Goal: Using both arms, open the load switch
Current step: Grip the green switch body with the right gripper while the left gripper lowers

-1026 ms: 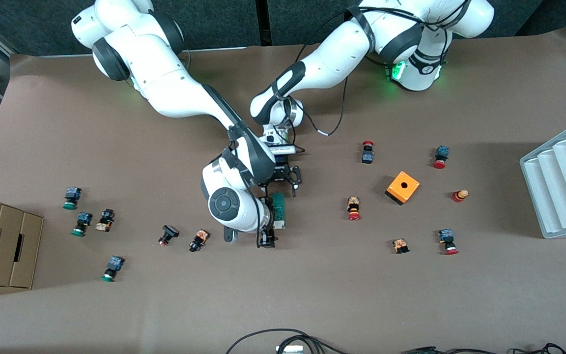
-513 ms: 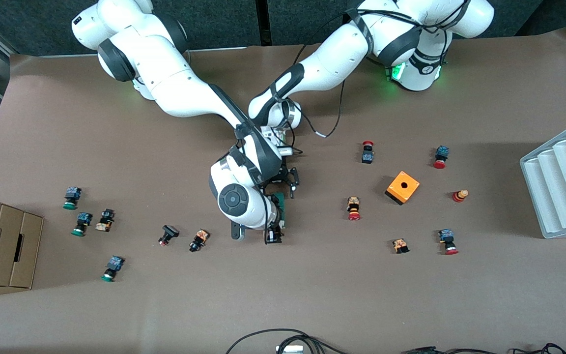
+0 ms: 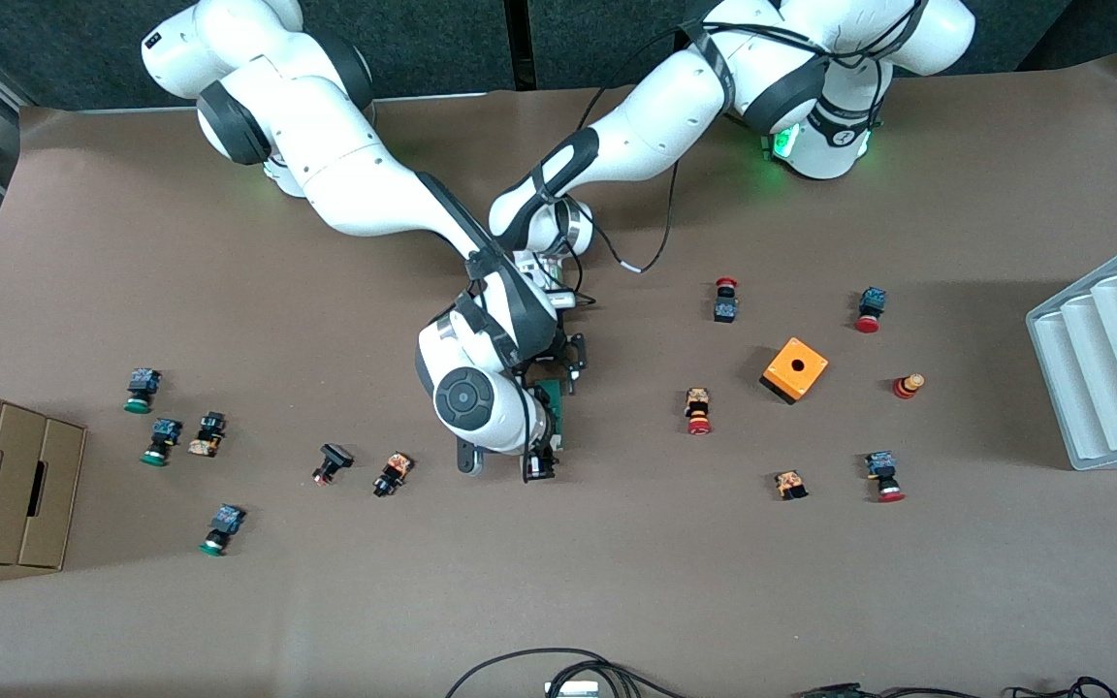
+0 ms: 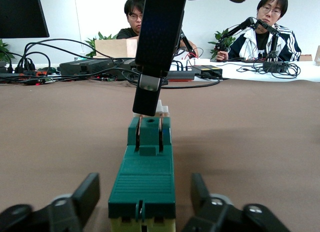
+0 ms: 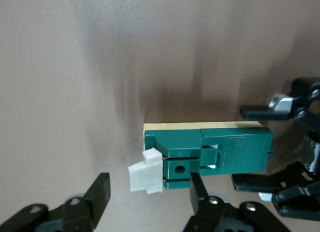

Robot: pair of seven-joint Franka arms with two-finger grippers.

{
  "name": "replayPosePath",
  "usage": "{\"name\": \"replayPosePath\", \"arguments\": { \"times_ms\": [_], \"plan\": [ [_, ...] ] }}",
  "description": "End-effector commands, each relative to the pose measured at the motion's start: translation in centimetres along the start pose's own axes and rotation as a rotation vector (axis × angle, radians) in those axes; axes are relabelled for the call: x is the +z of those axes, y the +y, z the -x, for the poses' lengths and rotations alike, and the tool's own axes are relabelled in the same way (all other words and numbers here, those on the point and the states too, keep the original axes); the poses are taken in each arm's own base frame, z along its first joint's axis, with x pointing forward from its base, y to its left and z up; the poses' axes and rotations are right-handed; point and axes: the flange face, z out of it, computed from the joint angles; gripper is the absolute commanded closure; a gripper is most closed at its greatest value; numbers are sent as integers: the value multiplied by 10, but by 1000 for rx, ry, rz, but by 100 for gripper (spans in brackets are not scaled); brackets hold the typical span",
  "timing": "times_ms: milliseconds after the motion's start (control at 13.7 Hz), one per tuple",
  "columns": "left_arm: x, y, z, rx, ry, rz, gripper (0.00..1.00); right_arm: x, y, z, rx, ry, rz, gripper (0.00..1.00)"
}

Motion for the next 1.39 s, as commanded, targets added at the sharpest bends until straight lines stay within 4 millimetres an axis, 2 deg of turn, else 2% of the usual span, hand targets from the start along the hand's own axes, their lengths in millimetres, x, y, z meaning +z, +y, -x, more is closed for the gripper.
{"name": "replayPosePath", "arguments": {
  "times_ms": [0, 366, 806, 952, 1319],
  "plan": [
    [1, 5, 7, 18, 12, 10, 34, 5, -2, 4, 6, -11, -5, 39],
    [-1, 6, 7, 12, 6, 9, 43, 3, 2, 8, 1, -6, 10, 60],
    [-2, 6, 10, 11, 0, 8, 47, -4, 5, 9, -9, 6, 30, 62],
    [-3, 7, 10, 10, 0, 10, 47, -12, 5, 11, -12, 1, 26, 62],
    [-7, 7, 13, 13, -4, 12, 46, -13, 9, 11, -22, 10, 44, 62]
  ]
}}
